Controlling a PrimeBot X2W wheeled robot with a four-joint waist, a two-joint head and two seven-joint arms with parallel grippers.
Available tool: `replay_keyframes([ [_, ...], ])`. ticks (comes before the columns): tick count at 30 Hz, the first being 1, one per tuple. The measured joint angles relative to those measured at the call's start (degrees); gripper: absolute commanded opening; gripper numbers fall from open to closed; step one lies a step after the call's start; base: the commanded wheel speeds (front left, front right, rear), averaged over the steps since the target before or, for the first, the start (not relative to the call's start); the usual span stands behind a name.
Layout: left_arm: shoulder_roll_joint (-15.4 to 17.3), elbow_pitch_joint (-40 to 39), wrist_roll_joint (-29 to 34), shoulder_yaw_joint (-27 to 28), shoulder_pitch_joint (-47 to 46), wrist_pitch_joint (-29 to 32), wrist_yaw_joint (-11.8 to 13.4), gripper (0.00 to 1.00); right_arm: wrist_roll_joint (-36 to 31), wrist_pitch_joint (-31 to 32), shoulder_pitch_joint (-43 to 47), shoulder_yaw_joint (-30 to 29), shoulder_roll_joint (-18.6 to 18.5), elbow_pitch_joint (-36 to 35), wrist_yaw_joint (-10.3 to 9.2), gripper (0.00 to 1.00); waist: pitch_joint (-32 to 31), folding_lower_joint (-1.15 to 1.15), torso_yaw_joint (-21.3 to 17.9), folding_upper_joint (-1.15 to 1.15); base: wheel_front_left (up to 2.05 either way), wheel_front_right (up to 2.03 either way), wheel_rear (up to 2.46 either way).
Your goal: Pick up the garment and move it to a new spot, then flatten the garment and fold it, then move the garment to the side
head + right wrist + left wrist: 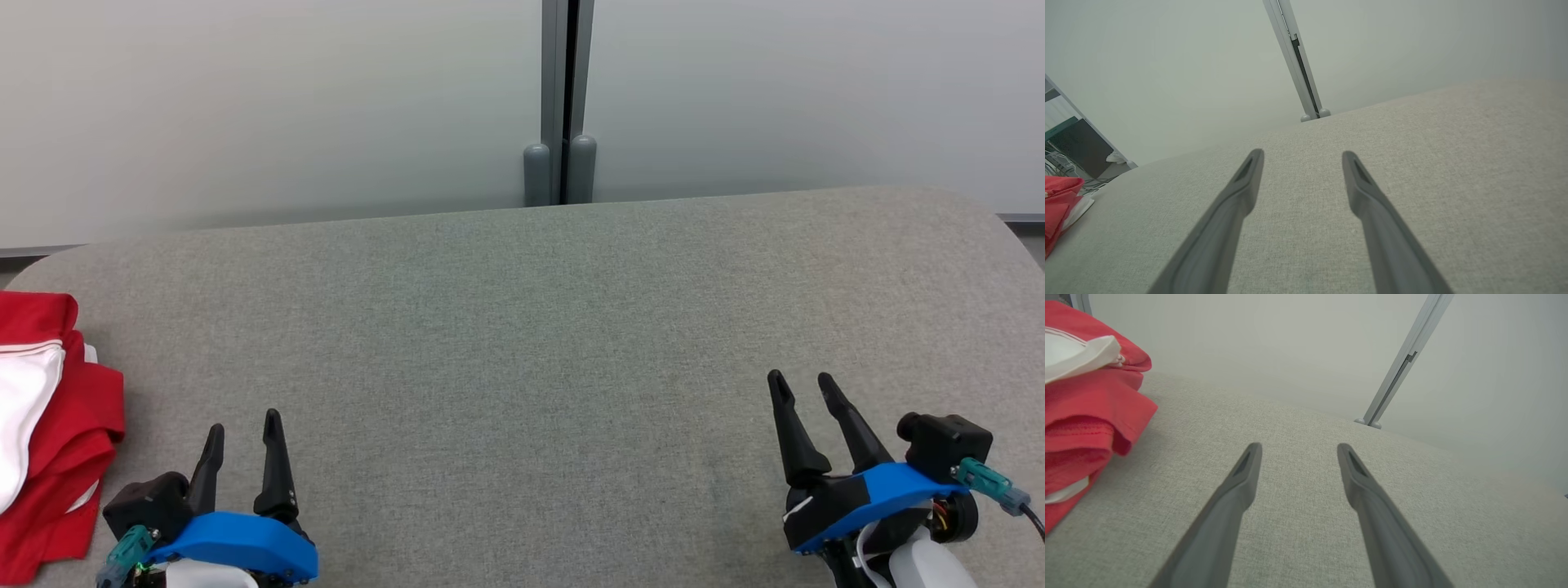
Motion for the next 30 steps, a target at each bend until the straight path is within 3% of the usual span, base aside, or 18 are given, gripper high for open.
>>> replay_keyframes([
  [30,-0.9,0.1,12.7,0.3,1.0,-3.7,1.3,1.0,-15.2,-3.7,0.7,-2.8,3.1,0.2,0.02,1.0,-0.2,0.0,-0.5,0.0,0.0,0.0,0.0],
])
